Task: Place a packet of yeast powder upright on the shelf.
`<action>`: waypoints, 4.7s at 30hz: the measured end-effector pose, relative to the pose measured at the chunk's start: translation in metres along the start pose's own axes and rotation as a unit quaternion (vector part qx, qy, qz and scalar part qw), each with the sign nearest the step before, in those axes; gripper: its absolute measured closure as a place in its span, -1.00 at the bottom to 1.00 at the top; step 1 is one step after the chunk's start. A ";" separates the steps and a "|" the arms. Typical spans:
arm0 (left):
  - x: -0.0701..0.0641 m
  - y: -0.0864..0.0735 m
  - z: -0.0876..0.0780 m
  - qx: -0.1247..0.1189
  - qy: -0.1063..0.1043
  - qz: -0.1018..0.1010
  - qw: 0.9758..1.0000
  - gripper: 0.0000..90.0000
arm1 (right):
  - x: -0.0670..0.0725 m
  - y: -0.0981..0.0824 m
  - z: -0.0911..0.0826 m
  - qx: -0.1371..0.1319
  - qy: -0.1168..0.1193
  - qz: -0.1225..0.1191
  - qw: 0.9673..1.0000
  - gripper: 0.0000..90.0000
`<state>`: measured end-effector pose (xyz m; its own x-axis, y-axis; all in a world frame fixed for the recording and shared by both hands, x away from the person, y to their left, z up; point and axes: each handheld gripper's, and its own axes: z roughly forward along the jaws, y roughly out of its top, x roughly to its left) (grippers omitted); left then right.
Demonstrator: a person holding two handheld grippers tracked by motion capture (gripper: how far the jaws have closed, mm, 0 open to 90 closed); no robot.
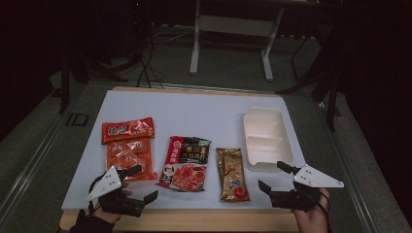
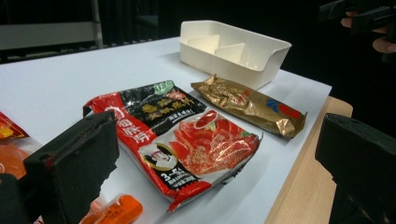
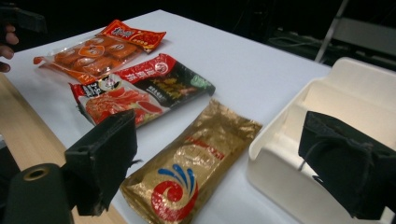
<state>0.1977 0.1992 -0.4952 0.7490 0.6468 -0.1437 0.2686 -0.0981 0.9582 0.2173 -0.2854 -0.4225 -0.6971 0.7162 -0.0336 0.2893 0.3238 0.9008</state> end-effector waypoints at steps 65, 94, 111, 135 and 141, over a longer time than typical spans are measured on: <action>-0.001 -0.005 0.010 0.013 -0.012 -0.005 1.000 -1.00 | -0.019 0.043 0.186 0.211 0.046 0.019 0.976 -0.57; 0.000 -0.007 0.013 0.025 -0.020 -0.011 0.999 -1.00 | -0.017 0.009 0.246 0.353 -0.025 0.021 0.935 -0.42; 0.000 -0.008 0.015 0.032 -0.021 -0.011 0.999 -1.00 | -0.014 0.011 0.235 0.326 -0.017 0.002 0.945 0.97; 0.002 -0.009 0.016 0.036 -0.018 -0.016 0.999 -1.00 | -0.014 0.073 0.186 0.167 -0.004 -0.016 0.986 1.00; 0.002 -0.009 0.016 0.036 -0.017 -0.016 0.999 -1.00 | -0.013 0.092 0.177 0.137 -0.018 -0.033 0.990 1.00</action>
<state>0.2066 0.1895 -0.5079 0.7594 0.6240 -0.1844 0.3348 -0.1317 0.9331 0.3695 -0.1553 -0.4161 -0.6979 0.7081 -0.1074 0.4147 0.5218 0.7454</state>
